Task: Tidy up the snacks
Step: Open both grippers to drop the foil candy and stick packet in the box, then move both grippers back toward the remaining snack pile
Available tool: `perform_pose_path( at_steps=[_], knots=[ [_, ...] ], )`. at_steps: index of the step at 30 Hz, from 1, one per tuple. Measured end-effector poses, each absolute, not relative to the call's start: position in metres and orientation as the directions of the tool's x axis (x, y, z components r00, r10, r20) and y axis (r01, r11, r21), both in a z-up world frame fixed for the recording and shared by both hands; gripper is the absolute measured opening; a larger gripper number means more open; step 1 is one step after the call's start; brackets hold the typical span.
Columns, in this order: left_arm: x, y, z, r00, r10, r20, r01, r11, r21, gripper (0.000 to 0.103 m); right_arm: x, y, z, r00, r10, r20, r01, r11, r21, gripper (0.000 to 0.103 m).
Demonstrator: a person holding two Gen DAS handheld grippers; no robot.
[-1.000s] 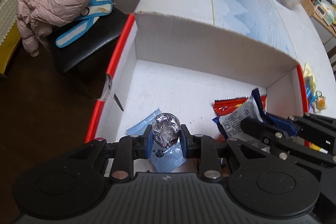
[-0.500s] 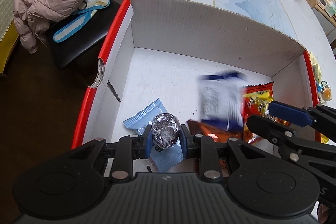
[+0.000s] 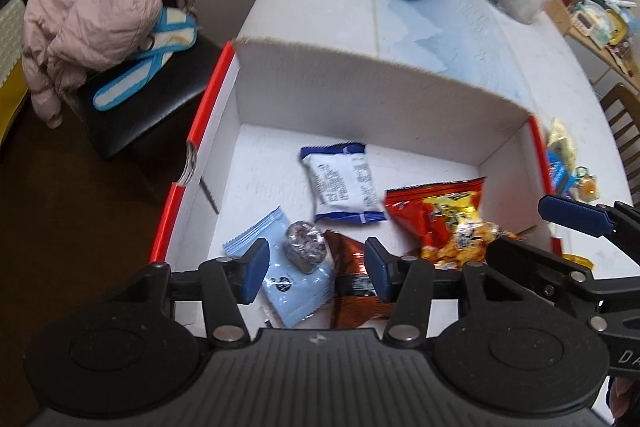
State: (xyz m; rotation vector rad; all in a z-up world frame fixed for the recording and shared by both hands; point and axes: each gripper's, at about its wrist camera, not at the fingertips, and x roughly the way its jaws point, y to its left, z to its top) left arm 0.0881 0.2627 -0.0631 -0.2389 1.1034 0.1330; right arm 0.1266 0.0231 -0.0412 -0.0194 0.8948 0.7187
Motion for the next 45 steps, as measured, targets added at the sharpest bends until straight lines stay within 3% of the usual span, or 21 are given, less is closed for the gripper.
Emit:
perform_pose_path(
  at_steps=[3, 10, 14, 18, 23, 33, 45],
  knots=[
    [0.082, 0.255, -0.052, 0.478, -0.019, -0.878, -0.204, 0.97, -0.132, 0.052, 0.123, 0.013, -0.032, 0.419, 0.574, -0.703, -0.579, 0.766, 0.28, 0.084],
    [0.068, 0.234, -0.024, 0.571, -0.024, -0.82, -0.175, 0.973, -0.15, 0.065, 0.109, -0.018, -0.009, 0.462, 0.593, -0.66, -0.585, 0.763, 0.276, 0.096],
    [0.064, 0.219, -0.012, 0.611, -0.047, -0.791, -0.15, 0.973, -0.174, 0.066, 0.098, -0.038, 0.003, 0.488, 0.604, -0.63, -0.596, 0.758, 0.266, 0.102],
    [0.059, 0.2, -0.001, 0.667, -0.05, -0.743, -0.123, 0.977, -0.176, 0.076, 0.091, -0.062, 0.011, 0.5, 0.614, -0.611, -0.59, 0.758, 0.278, 0.103],
    [0.063, 0.173, 0.004, 0.689, -0.113, -0.716, -0.065, 0.974, -0.216, 0.076, 0.083, -0.093, 0.014, 0.538, 0.578, -0.614, -0.574, 0.784, 0.236, 0.103],
    [0.081, 0.109, -0.009, 0.636, -0.128, -0.761, -0.045, 0.978, -0.202, 0.076, 0.078, -0.156, -0.008, 0.575, 0.472, -0.668, -0.547, 0.829, 0.115, 0.103],
    [0.119, 0.037, -0.039, 0.536, -0.087, -0.84, -0.127, 0.975, -0.182, 0.076, 0.085, -0.199, -0.044, 0.504, 0.465, -0.727, -0.626, 0.777, 0.063, 0.102]
  ],
)
